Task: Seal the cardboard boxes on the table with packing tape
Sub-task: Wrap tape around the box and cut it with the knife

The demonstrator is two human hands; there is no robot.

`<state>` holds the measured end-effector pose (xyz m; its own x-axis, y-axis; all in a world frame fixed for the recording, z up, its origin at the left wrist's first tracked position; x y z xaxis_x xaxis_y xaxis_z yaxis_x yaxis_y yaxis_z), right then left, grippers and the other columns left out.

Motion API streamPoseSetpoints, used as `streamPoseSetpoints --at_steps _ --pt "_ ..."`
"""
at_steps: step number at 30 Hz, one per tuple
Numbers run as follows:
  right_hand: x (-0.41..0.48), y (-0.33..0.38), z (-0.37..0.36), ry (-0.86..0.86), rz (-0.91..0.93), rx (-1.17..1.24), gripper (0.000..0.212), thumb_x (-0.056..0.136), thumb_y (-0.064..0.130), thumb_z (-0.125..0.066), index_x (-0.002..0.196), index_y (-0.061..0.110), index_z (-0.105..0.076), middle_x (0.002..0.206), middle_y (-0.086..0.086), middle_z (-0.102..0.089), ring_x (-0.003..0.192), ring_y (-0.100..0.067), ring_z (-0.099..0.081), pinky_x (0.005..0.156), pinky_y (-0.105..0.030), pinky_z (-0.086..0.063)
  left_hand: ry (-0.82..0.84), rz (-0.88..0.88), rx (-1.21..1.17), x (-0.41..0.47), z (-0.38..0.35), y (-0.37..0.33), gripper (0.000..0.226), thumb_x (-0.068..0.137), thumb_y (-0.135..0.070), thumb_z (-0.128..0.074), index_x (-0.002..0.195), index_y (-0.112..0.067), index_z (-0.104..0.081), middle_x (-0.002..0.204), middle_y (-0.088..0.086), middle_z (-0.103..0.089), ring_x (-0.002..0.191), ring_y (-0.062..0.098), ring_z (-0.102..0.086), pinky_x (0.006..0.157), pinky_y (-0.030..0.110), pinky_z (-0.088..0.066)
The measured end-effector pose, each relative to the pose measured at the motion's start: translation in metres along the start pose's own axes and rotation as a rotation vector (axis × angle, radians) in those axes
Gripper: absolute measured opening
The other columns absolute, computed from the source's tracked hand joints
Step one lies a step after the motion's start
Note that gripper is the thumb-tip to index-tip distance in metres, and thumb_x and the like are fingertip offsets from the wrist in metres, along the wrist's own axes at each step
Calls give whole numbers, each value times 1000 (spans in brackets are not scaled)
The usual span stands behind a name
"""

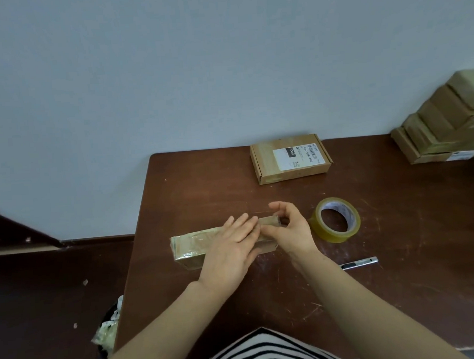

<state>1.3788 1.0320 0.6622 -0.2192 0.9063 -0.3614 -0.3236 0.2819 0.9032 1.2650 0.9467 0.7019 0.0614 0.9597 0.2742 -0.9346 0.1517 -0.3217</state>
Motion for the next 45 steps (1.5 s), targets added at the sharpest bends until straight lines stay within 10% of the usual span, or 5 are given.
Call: streamPoseSetpoints --at_steps 7,30,36,40,45 --pt "0 -14 -9 57 -36 74 29 103 35 -36 119 24 -57 118 -1 -59 107 -16 -56 94 -34 -48 34 3 94 5 -4 -5 50 64 -10 -87 112 -14 -72 116 9 -67 106 27 -65 90 40 -52" --pt "3 -16 -11 36 71 -38 34 104 32 -31 125 16 -52 109 7 -56 103 -8 -53 78 -12 -37 134 -24 185 8 -6 -13 59 59 -4 -87 115 -7 -69 122 8 -65 112 25 -63 91 38 -52" --pt "2 -16 -10 56 82 -80 37 104 33 -30 129 13 -51 111 6 -56 102 -7 -52 82 -15 -37 227 -29 240 8 -18 -10 54 97 -5 -47 147 -9 -29 156 6 -25 145 19 -15 114 28 7" --pt "3 -15 -10 78 98 -126 39 104 34 -29 130 15 -49 109 7 -53 98 -6 -50 81 -16 -36 183 -27 141 10 -10 -4 55 63 -2 -87 115 -6 -68 123 9 -64 115 24 -60 101 33 -36" --pt "4 -16 -9 65 97 -145 38 104 34 -29 128 13 -50 106 7 -55 95 -6 -51 72 -9 -37 328 3 222 8 -24 -13 52 102 -8 -27 151 -6 -10 160 9 -5 148 18 0 115 24 0"
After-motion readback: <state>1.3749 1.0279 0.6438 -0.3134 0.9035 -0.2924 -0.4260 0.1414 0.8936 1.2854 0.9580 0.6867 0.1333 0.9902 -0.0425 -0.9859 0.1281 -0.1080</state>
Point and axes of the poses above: each hand's wrist, its own x-axis towards the middle knuckle, its own z-axis out of the back of the hand, y = z × x, the point moved 5 cm from there along x, towards the middle knuckle
